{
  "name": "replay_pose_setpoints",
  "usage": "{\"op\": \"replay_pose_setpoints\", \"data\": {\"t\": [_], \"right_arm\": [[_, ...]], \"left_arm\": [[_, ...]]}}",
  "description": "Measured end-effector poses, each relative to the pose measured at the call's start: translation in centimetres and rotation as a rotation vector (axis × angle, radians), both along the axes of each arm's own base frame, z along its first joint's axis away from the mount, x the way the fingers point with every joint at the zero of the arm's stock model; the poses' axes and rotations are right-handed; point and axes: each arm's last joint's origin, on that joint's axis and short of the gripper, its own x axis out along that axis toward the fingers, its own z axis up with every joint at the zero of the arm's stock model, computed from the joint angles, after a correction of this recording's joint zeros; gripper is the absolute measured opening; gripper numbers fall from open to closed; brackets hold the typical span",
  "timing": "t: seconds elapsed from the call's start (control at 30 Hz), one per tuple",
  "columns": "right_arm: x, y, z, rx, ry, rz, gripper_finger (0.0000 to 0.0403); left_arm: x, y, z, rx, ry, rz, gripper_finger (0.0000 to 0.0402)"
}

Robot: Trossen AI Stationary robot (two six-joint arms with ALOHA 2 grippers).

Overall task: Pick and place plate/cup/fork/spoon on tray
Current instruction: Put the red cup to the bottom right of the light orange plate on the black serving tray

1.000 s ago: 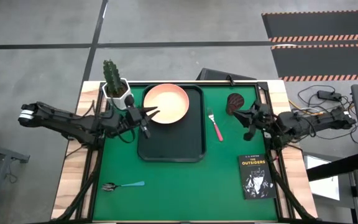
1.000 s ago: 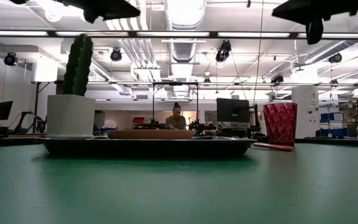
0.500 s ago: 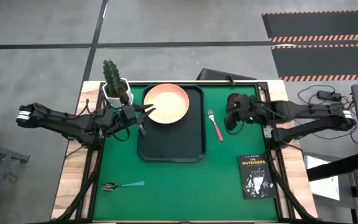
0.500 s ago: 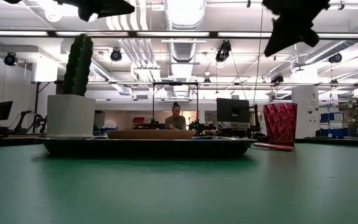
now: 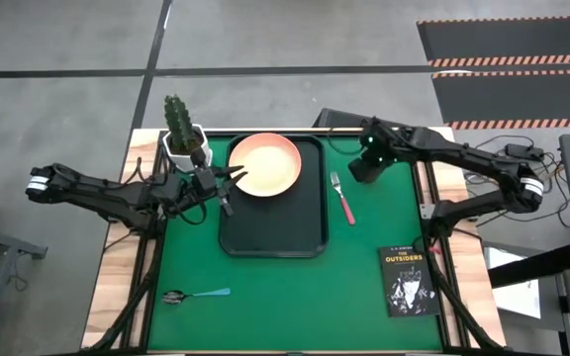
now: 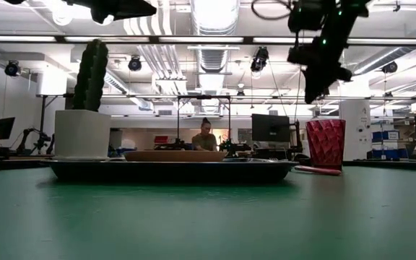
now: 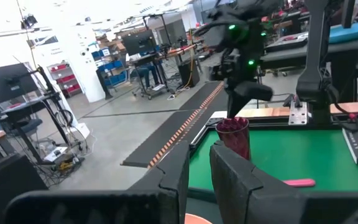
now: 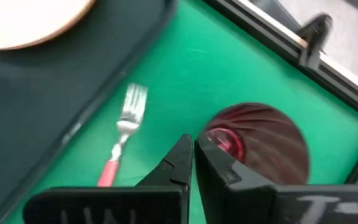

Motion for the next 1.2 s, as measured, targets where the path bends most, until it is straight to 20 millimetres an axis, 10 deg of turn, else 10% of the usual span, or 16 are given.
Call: {"op": "replay_pose_setpoints", "data": {"t": [0.73, 1.2], "right_arm": [[-0.4, -1.3, -3.6, 0.058, 0.122, -0.092, 0.0138], [-0.5, -1.3, -5.7, 0.052, 0.112, -0.090, 0.0128]], "left_arm": [[0.0, 0.0, 0.0, -0.001, 0.000, 0.000, 0.0047], [0.0, 0.0, 0.0, -0.003, -0.002, 0.000, 0.0047]]}}
